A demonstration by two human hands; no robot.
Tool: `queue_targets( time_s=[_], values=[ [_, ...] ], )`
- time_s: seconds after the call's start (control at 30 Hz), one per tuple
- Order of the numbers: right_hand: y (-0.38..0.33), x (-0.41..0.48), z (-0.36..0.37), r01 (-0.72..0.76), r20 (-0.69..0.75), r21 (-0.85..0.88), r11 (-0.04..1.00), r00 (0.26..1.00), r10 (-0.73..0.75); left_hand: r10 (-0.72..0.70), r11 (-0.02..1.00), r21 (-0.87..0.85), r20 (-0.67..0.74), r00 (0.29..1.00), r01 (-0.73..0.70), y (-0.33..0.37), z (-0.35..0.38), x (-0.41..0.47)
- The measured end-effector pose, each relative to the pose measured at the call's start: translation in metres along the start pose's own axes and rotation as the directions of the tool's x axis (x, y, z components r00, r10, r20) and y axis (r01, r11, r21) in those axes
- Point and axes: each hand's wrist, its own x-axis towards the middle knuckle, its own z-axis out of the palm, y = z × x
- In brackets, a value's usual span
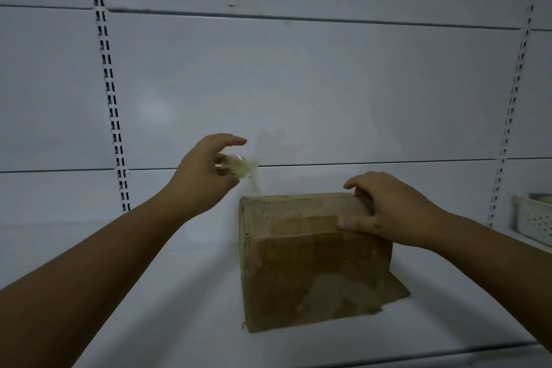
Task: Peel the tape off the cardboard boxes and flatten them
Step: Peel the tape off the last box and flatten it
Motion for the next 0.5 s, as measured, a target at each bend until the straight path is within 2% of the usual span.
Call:
queue_targets(
  time_s=[0.07,0.13,0.2,0.23,0.33,0.5],
  values=[
    [-0.004,0.004,-0.002,0.035,-0.047,-0.014,0.999,0.998,-0.035,-0.055,0.958,-0.281,0.014,0.998,0.056,0.016,0.002,0.004],
    [-0.018,0.009,-0.008,0.058,-0.056,0.237,0.97,0.997,-0.046,-0.085,0.881,-0.458,0.094,0.992,0.119,0.034,0.01,0.009],
    [-0.033,0.015,-0.016,0.071,-0.099,0.539,0.839,0.995,-0.021,-0.073,0.83,-0.532,0.196,0.978,0.169,0.054,0.026,0.014],
    [-0.037,0.018,-0.021,0.09,-0.139,0.584,0.807,0.99,-0.009,-0.062,0.807,-0.556,0.252,0.966,0.197,0.065,0.035,0.016],
    [-0.027,0.016,-0.046,0.091,-0.24,0.535,0.84,0.97,0.048,0.0,0.762,-0.6,0.378,0.926,0.245,0.093,0.06,0.021],
    [0.031,-0.023,-0.087,-0.009,-0.081,0.535,0.845,0.995,0.062,0.097,0.568,-0.745,0.483,0.87,0.35,0.132,0.101,0.027]
  ],
)
